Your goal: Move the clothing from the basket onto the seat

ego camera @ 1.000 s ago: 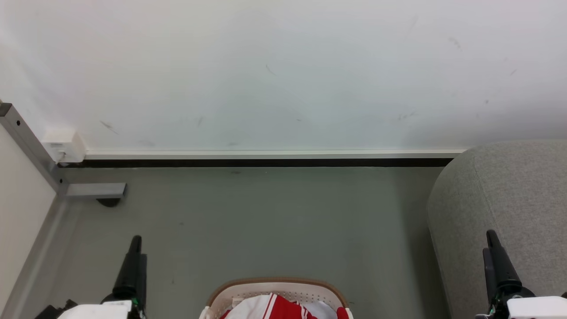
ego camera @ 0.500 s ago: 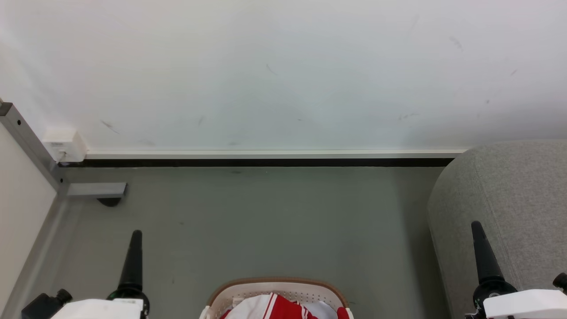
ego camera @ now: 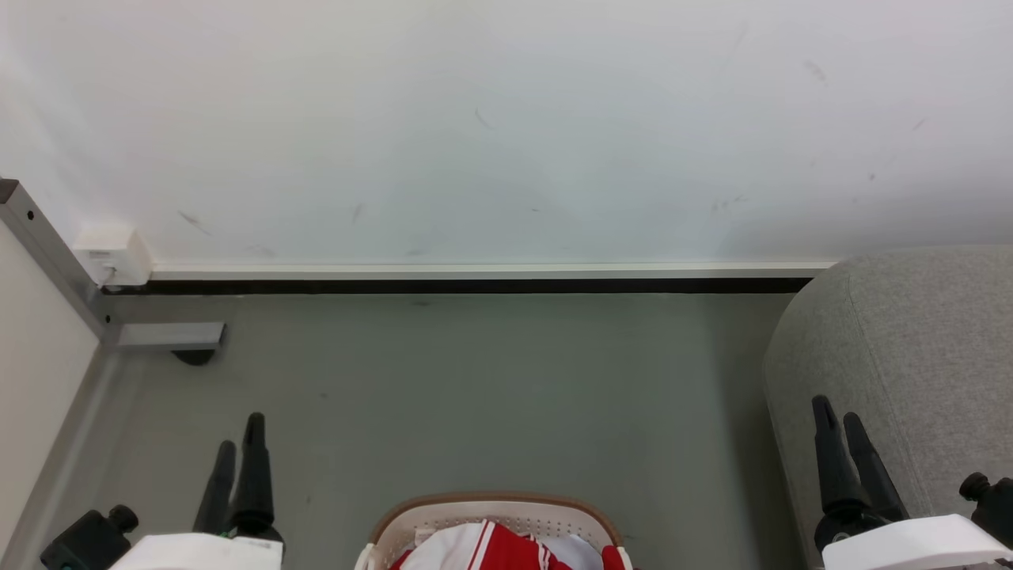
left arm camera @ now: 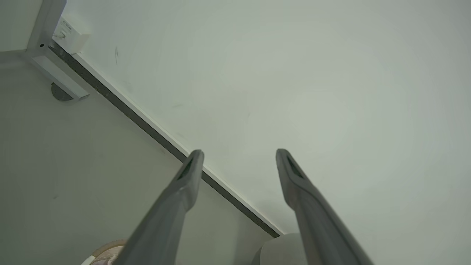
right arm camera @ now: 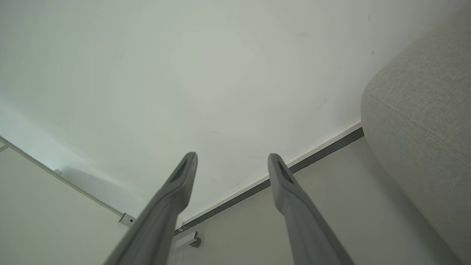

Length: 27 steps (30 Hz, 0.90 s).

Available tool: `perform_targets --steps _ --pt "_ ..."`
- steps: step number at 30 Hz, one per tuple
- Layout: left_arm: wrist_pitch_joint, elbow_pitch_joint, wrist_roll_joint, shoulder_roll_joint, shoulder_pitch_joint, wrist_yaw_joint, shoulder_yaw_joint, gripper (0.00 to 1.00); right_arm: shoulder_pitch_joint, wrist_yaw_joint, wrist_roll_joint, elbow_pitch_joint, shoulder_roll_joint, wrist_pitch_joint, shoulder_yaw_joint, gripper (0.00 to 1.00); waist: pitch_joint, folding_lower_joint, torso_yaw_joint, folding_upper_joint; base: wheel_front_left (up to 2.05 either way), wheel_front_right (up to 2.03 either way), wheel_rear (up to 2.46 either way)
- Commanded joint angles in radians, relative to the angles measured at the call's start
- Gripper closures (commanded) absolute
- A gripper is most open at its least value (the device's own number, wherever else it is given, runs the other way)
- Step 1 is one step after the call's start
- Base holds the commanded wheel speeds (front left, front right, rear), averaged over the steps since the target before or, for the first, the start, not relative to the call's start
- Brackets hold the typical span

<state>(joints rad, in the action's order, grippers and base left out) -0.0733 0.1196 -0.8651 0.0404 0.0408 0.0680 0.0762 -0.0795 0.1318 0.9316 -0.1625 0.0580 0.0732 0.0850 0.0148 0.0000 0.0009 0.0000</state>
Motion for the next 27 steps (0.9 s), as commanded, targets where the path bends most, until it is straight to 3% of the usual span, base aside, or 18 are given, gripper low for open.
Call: perform_targets --steps 1,27 --pt "-0.012 -0.020 0.045 0.009 0.004 -0.003 -0.003 0.00 -0.023 -0.001 -0.039 0.010 0.005 0.012 0.003 0.00 0.001 0.0000 0.000 0.0000 0.00 0.00 0.00" --pt "-0.086 -0.030 0.364 0.011 -0.015 -0.026 -0.016 0.00 -0.029 -0.001 -0.323 -0.004 -0.008 0.087 0.044 0.00 0.005 0.0000 -0.006 0.0000 0.00 0.00 0.00"
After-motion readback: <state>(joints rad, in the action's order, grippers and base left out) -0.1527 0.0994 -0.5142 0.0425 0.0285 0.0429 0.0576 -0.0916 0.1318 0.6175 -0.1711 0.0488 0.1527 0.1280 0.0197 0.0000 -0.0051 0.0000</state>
